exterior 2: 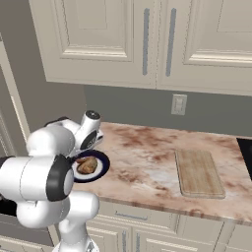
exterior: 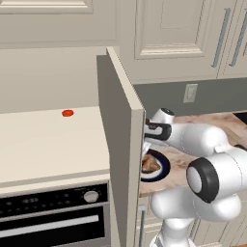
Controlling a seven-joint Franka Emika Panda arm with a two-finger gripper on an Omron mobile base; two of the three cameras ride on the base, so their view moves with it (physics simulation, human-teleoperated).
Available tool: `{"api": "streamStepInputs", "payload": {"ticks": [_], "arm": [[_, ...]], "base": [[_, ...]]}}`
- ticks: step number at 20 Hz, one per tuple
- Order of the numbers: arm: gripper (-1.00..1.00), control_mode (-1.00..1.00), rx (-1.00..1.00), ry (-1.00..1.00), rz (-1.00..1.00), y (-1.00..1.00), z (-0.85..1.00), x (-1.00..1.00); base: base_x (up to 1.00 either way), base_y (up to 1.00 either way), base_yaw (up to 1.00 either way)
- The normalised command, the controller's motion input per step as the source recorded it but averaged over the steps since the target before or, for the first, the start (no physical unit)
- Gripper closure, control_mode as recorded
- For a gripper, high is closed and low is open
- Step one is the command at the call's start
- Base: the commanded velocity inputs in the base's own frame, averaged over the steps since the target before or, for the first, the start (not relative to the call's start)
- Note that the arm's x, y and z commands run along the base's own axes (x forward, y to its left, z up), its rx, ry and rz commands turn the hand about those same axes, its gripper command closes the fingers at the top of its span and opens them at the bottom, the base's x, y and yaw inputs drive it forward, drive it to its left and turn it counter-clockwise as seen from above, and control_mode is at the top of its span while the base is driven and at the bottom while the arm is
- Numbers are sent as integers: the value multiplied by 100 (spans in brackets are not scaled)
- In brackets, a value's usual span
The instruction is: Pick the chicken drumstick from the plate and place it on the cutting board. Then pick the condiment bottle from the cabinet and place it next to the cutting board.
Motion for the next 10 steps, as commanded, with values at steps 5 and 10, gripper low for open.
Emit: {"api": "streamStepInputs", "payload": {"ticks": [5,10], "arm": [[-100,-100,0,0,13,0,-3,-23],[-100,-100,-1,-4,15,0,-21,-12]], "base": [[0,0,0],[0,0,0]]}}
